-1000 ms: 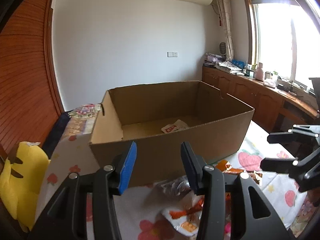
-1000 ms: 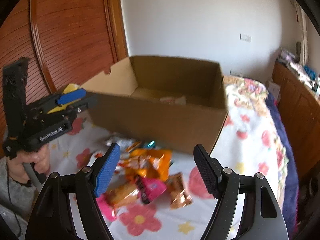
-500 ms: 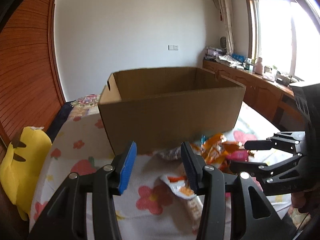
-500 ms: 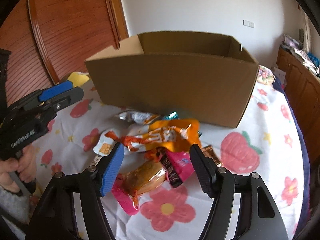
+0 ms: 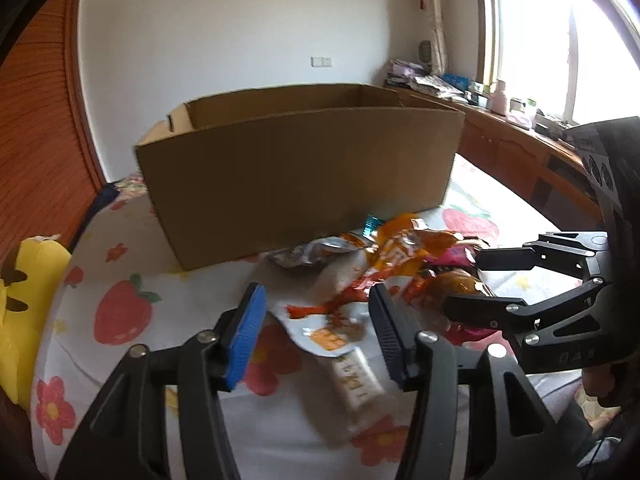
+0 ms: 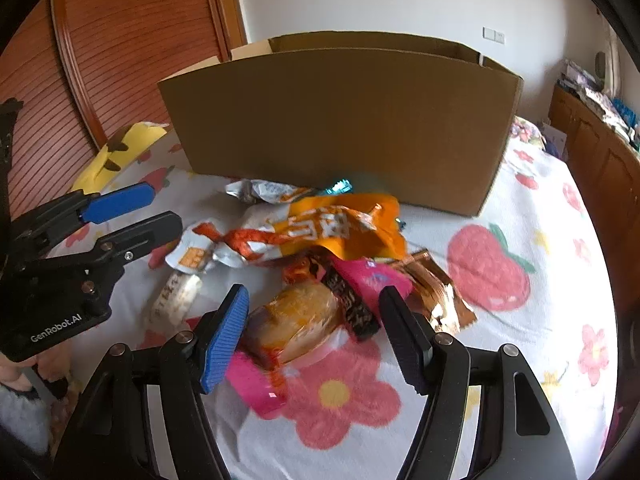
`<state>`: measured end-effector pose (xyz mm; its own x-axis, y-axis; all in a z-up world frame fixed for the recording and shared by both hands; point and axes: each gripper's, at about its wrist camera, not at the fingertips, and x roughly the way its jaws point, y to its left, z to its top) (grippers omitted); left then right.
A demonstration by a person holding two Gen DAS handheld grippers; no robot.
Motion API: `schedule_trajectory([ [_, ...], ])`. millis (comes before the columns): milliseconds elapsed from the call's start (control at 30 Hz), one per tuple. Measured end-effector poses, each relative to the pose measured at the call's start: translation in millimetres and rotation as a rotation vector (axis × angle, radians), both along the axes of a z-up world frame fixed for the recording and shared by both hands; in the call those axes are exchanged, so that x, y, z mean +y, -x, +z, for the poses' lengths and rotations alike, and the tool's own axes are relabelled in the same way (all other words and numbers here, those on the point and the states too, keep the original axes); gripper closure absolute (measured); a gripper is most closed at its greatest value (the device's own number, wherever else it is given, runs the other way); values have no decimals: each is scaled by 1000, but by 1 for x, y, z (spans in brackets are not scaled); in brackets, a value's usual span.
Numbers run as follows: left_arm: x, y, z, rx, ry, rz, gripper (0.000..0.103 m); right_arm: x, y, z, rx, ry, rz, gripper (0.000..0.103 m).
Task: Organize snacks
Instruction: 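Close left tool on orange-and-white snack bag while right tool moves to pink egg package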
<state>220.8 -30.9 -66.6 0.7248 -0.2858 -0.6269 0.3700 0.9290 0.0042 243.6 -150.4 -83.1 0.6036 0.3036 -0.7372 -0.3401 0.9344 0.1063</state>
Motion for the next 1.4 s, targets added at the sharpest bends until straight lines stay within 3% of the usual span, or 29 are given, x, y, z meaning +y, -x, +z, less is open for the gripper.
schedule_trajectory([
  [333, -27, -9, -4, 38, -99, -99, 39, -25, -2, -12, 69, -89, -6, 32],
  [600, -42, -24, -15, 98, -201, -165, 37, -25, -1, -13, 49, -72, 0, 32],
  [800, -48, -29, -24, 109, -249, -163, 37, -22, -1, -14, 45, -83, -3, 31],
  [1233, -38, -34, -24, 139, -199, -167, 37, -23, 0, -14, 43, -75, 0, 30],
  [1400, -26, -40, -25, 162, -158, -160, 56, -19, -1, -15, 43, -67, 1, 29],
])
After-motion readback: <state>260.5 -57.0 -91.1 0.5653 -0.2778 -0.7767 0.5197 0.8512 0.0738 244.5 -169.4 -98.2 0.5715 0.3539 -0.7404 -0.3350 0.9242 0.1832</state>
